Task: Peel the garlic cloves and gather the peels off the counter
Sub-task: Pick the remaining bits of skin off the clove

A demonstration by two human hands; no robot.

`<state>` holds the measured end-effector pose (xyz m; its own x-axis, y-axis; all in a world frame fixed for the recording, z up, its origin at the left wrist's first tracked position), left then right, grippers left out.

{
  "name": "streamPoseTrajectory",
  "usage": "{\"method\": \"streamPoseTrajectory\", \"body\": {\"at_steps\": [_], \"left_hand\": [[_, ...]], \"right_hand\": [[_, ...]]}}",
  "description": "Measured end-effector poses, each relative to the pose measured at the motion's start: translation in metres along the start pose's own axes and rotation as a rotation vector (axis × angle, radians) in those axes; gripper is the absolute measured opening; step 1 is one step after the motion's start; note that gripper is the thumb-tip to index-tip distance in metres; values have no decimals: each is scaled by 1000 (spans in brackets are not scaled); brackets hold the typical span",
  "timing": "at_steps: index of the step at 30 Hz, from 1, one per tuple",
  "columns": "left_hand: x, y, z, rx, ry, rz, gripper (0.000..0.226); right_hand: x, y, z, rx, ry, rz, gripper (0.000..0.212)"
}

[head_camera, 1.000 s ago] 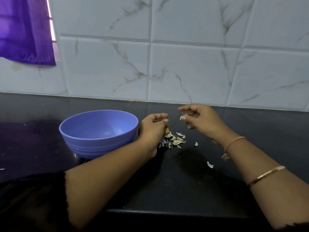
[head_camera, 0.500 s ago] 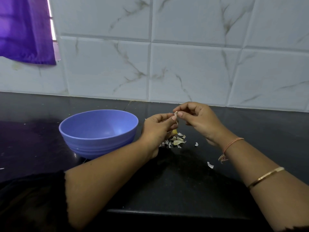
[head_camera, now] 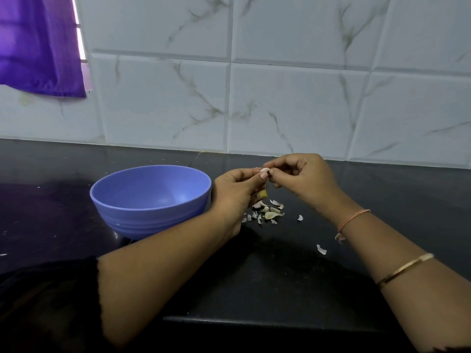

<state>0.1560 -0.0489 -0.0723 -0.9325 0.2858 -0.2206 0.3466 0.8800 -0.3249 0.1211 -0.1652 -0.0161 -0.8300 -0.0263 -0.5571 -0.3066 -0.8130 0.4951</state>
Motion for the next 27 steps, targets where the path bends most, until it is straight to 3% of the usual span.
{"method": "streamPoseTrajectory", "body": {"at_steps": [9,27], "left_hand": [[0,0,-1,-23,-7,-13,3],[-1,-1,-2,-138,-36,-15,2]], "right_hand": [[2,1,13,274,91,-62,8],[3,-2,16,327,118,2,14]]}}
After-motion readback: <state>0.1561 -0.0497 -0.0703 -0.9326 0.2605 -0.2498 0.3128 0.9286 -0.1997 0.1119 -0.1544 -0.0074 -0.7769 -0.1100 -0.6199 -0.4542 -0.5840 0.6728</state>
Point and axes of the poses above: each hand's wrist, its own x-axis away from the middle knuckle, its own y-axis out of the back of the hand, z = x × y, the point moved 8 cm from there along -x, towards the middle knuckle, and after that the axes turned 5 degrees about z, right-handed, at the moved point
